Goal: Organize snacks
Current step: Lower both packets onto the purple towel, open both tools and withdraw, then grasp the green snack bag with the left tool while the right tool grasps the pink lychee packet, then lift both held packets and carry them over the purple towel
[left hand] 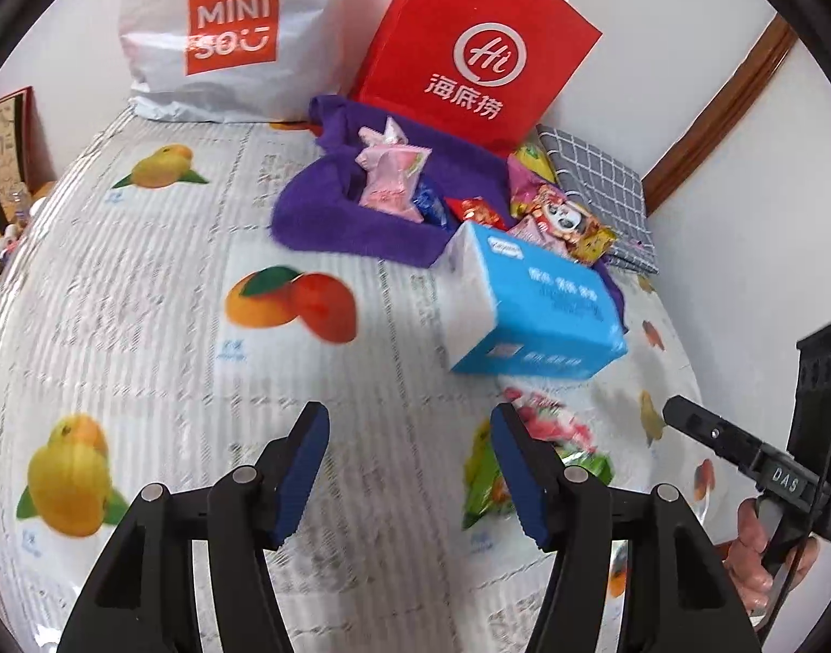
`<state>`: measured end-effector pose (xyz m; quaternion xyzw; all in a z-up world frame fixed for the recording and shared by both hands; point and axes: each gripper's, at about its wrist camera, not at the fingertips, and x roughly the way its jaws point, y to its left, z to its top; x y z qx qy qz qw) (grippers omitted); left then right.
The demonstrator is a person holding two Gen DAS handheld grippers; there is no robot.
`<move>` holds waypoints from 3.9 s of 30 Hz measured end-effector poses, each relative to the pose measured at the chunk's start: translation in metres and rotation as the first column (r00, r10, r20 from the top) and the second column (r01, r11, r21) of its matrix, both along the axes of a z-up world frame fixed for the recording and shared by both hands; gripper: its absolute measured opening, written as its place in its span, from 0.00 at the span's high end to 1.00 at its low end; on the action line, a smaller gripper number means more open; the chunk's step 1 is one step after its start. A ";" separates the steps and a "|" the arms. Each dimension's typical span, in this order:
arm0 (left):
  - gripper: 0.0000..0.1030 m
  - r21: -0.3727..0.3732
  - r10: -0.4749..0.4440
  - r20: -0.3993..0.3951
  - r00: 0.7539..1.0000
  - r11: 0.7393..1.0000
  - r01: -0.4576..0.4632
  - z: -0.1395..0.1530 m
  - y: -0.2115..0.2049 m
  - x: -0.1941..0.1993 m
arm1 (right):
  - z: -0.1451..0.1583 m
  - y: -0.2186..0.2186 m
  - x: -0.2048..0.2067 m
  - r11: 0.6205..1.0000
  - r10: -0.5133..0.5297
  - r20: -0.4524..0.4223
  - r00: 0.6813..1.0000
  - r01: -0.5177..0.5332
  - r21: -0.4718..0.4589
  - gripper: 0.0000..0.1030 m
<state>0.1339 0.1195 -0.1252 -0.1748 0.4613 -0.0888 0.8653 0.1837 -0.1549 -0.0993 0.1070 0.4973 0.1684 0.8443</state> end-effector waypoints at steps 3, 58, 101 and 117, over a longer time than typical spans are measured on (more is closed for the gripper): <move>0.42 0.018 0.008 0.000 1.000 1.000 -0.008 -0.004 0.007 -0.008 | -0.010 0.016 0.005 1.000 0.022 -0.049 0.999 -0.022 -0.002 0.46; 0.29 0.015 -0.239 0.031 0.971 0.971 0.238 -0.007 -0.113 -0.026 | -0.072 -0.059 -0.029 0.974 -0.005 0.077 0.997 0.023 -0.227 0.49; 0.52 0.092 -0.124 0.080 0.989 0.989 0.117 -0.002 -0.091 -0.039 | -0.034 -0.062 -0.056 0.990 -0.057 0.121 0.991 0.072 -0.123 0.50; 0.52 0.058 -0.129 0.133 0.983 0.991 0.122 0.042 -0.085 -0.040 | 0.046 -0.039 -0.058 0.993 -0.046 0.236 0.971 0.071 -0.097 0.50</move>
